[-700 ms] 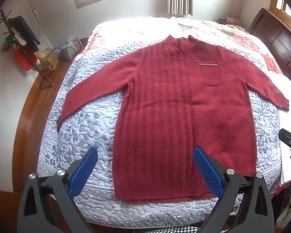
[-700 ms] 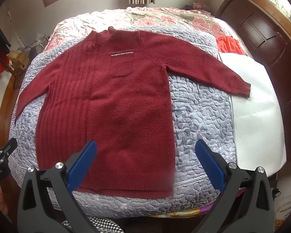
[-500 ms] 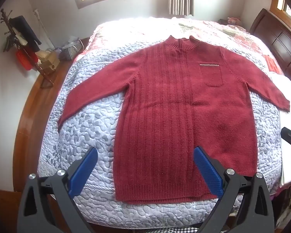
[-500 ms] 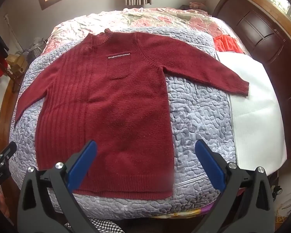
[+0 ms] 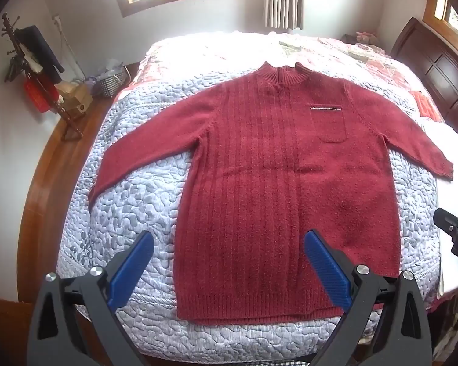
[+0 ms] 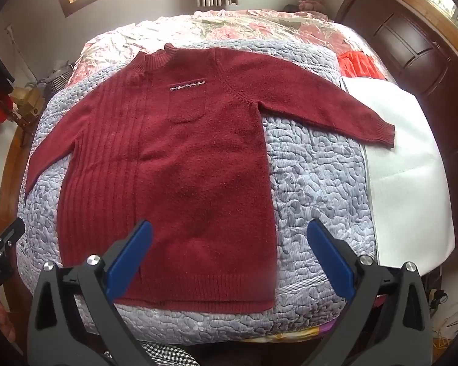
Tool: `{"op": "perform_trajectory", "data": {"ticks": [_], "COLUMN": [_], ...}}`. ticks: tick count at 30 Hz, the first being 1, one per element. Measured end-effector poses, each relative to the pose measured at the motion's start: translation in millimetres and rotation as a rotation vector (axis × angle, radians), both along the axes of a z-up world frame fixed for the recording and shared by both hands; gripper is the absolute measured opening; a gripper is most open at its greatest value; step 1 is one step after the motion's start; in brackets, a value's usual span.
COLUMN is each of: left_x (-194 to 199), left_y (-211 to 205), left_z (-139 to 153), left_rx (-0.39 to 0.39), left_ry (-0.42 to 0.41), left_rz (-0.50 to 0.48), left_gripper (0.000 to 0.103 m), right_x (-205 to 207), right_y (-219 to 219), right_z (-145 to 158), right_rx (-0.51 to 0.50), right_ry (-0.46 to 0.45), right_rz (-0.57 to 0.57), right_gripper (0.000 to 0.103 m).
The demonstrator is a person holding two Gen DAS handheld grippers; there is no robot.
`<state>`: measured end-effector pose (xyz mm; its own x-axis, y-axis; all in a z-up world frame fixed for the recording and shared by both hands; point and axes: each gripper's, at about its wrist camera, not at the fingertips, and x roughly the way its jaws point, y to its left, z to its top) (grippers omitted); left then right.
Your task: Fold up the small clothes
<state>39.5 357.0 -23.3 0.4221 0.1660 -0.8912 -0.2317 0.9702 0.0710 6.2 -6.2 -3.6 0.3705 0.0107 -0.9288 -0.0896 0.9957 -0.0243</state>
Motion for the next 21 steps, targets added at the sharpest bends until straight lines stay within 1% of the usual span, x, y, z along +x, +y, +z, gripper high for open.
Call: {"op": "perform_trajectory", "data": {"ticks": [21], "left_x": [2.9], "left_y": [-1.9], "left_z": [-0.1], "left_rx": [0.003], "left_ry": [0.000], "left_rz": [-0.003], "left_gripper": [0.099], "right_x": [4.2], "right_y": [-4.1], "right_z": [-8.7], "right_rx": [0.012], "right_ry": [0.019], "right_rz": [-0.013], "right_gripper": [0.100]}}
